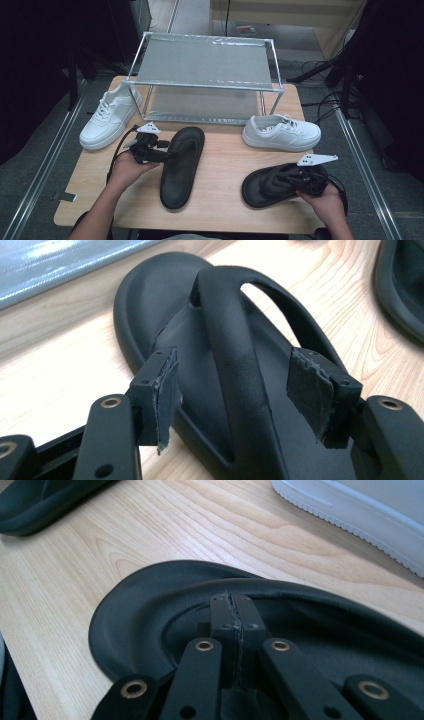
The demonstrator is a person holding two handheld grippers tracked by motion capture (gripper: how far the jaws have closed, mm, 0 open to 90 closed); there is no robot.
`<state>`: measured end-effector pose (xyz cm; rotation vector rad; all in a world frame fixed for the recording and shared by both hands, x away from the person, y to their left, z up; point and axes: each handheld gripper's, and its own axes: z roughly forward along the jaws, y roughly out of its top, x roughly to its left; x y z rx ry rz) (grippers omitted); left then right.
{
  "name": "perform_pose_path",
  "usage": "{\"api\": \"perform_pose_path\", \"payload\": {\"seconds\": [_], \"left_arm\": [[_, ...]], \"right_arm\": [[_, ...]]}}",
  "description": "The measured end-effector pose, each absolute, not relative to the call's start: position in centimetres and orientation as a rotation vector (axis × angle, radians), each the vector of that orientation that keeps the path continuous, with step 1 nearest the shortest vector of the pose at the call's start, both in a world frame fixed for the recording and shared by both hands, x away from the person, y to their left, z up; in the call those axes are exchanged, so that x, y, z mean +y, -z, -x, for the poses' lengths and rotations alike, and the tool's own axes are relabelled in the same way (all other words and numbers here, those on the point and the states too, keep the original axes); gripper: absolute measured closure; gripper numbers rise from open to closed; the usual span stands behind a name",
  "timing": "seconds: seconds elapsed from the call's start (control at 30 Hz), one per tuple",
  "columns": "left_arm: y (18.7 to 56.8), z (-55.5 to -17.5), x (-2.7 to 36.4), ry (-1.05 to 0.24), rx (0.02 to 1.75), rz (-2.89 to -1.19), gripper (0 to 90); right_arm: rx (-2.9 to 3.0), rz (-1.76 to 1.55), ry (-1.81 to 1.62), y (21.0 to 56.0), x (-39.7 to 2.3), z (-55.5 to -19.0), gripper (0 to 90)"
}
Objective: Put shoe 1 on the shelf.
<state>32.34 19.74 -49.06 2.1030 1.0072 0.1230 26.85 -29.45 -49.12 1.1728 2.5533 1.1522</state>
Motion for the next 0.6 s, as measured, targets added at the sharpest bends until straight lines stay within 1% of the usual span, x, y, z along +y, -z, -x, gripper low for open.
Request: {"api": "perform_pose_path", "payload": {"seconds": [0.6], "left_arm": [[49.5,-30.7,20.8,-0.122,1.033,-2.11,37.3]], "right_arm": [[2.559,-1.156,-1.152,49.1,-27.9,-29.1,90.0]]}}
